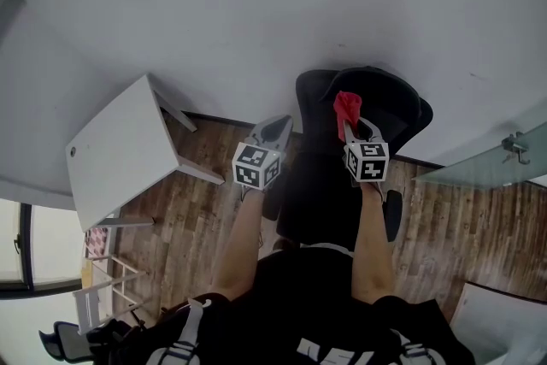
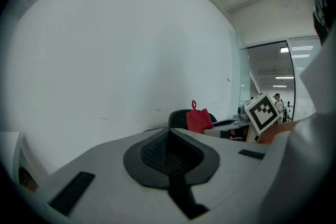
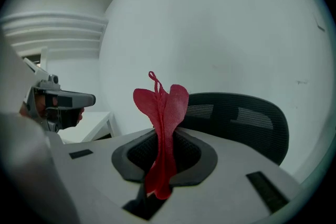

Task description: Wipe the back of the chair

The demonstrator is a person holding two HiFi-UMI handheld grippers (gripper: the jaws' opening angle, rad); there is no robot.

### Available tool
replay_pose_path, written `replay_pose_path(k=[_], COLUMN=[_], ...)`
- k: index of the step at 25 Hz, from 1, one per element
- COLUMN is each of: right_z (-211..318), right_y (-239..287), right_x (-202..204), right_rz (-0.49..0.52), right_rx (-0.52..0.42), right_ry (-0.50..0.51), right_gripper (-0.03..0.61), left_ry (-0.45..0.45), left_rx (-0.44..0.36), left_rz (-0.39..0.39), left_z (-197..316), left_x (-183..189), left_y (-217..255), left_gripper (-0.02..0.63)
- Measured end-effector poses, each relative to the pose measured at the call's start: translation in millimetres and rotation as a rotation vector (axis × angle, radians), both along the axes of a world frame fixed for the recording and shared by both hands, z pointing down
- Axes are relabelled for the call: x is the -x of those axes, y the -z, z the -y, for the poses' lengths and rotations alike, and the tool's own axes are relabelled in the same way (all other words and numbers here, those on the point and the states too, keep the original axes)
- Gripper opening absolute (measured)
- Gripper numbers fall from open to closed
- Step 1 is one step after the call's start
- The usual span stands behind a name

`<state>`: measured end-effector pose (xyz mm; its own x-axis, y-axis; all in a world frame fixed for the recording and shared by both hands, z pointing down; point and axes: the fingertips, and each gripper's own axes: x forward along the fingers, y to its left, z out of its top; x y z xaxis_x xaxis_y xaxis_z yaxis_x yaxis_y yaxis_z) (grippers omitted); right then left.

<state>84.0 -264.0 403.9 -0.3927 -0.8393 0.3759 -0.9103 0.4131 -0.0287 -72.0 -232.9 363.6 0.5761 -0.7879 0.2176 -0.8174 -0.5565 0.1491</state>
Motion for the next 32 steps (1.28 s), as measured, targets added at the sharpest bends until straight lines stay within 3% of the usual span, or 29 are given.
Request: replay_pose_path(k=[4,6,17,27,32], right_z=[21,30,72,90,97], right_y=[3,3,-20,-33,-34], right_x=[-2,-2,2,-8,-32], right_rz=[0.153,0.179,0.13,0.106,0.108], right_rx=[0.008,0.005,0.043,0.072,0.089], right_ry=[-0.027,-0.019,0.029,-0.012,-0.084], right_gripper=[0.075,0.066,0.061,0.064,0.066], left_ry=[0.002,0.0,0.055,0.066,0.05], left_rx=[0.006,0.01,0.037,0.036,0.033], left_rz=[0.008,0.014,0.015,0.008,0.004], left_z=[13,19,49,64,70], left_x=[-7,-11,-16,-27,-42], left_y=[-4,-6,-17,-14,-13], left_gripper=[0.023,0.023,0.023,0.023,0.023])
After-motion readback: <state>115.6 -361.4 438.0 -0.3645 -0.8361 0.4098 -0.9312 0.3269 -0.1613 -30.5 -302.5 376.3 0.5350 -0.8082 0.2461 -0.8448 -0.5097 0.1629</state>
